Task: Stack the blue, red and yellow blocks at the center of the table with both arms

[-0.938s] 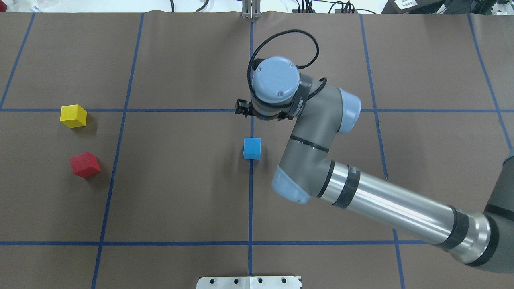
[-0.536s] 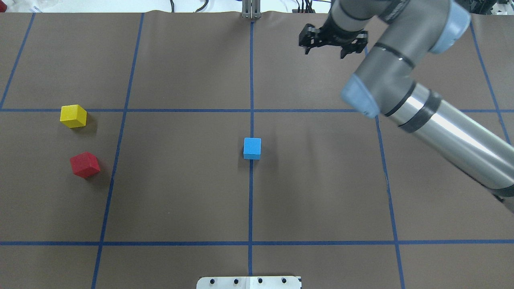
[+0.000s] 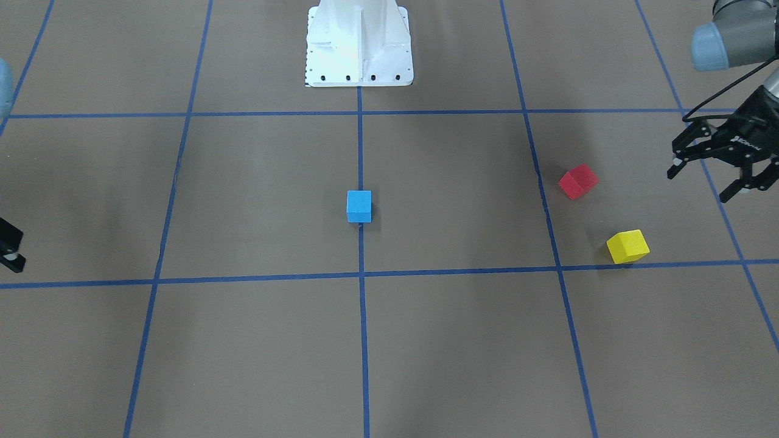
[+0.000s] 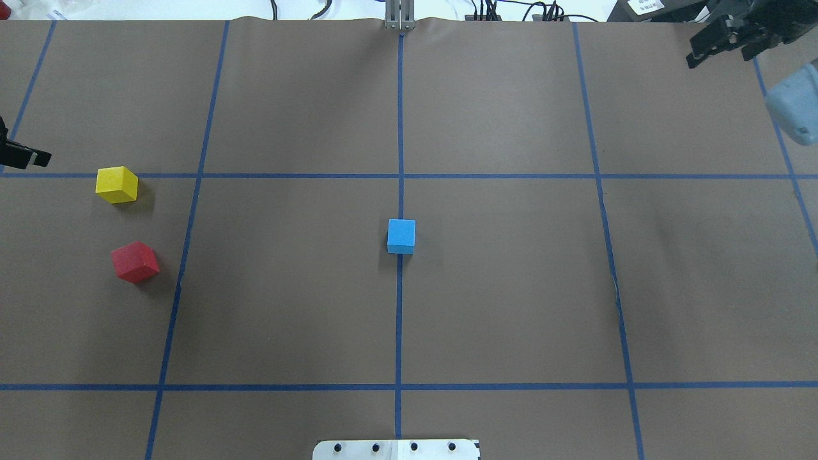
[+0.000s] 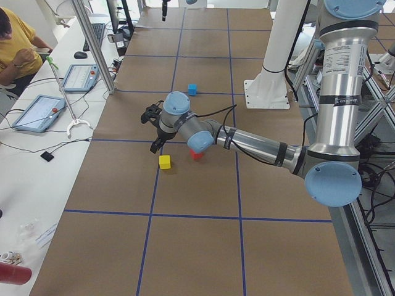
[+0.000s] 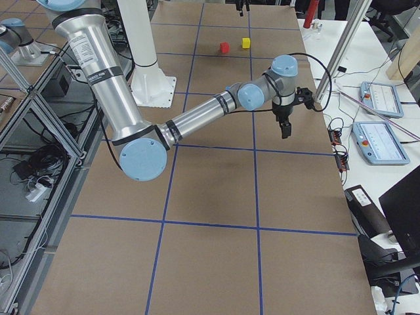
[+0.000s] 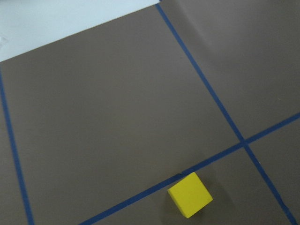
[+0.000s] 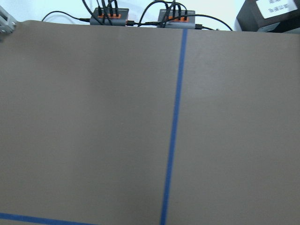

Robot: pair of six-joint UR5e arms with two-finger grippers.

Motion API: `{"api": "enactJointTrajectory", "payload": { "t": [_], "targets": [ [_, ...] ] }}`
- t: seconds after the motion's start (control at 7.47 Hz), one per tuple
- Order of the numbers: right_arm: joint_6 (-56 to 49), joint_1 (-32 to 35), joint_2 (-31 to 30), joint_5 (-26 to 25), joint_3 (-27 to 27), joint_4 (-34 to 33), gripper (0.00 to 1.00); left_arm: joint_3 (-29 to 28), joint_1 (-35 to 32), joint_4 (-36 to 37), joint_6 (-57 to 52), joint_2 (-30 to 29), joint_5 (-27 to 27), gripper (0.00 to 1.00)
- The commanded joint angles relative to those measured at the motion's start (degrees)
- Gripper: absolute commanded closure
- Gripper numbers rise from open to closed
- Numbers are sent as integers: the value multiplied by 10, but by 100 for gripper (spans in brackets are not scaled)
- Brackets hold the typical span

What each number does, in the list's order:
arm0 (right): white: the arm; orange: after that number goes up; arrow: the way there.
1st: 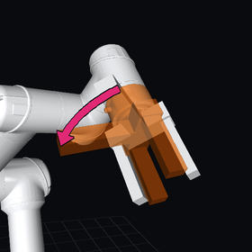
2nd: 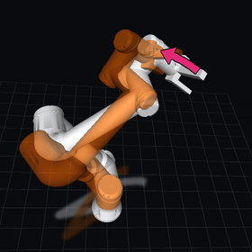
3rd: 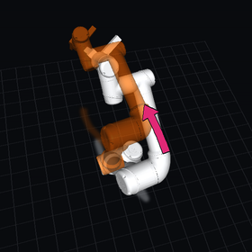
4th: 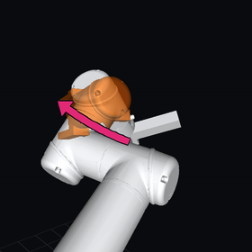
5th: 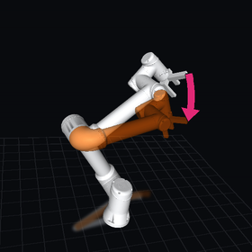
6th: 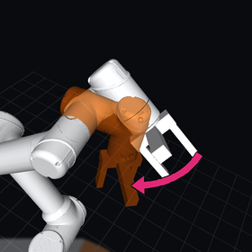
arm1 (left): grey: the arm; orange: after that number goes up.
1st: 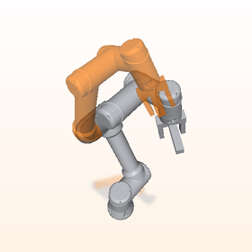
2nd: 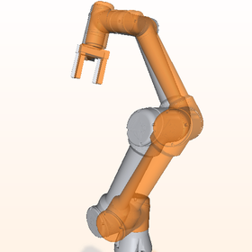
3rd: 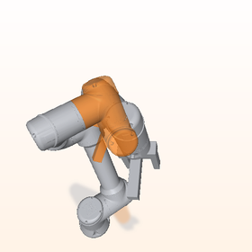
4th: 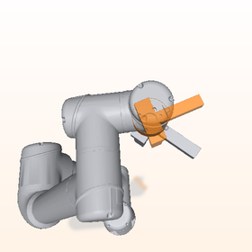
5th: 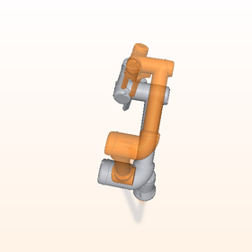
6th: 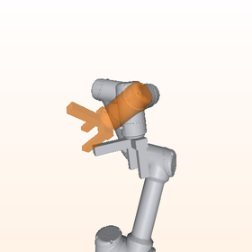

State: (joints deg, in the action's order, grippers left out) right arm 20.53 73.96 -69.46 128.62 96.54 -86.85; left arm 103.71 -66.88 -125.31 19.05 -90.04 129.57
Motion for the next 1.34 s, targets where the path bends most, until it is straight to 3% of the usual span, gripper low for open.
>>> {"api": "enactJointTrajectory", "payload": {
  "t": [0.0, 0.27, 0.54, 1.21],
  "targets": [
    [-135, 74, -83, 54, 17, 2, 0, 2, 92, -62, 32, 1, -36, 0],
    [-181, 102, -117, 56, 17, 3, 0, -2, 172, -77, -27, 16, -94, 0],
    [-195, 115, -130, 56, 17, 2, 0, -4, 176, -77, -105, 39, -95, 0],
    [-194, 115, -132, 55, 15, 1, 0, -16, 236, -80, -108, 38, -97, 1]
  ]
}}
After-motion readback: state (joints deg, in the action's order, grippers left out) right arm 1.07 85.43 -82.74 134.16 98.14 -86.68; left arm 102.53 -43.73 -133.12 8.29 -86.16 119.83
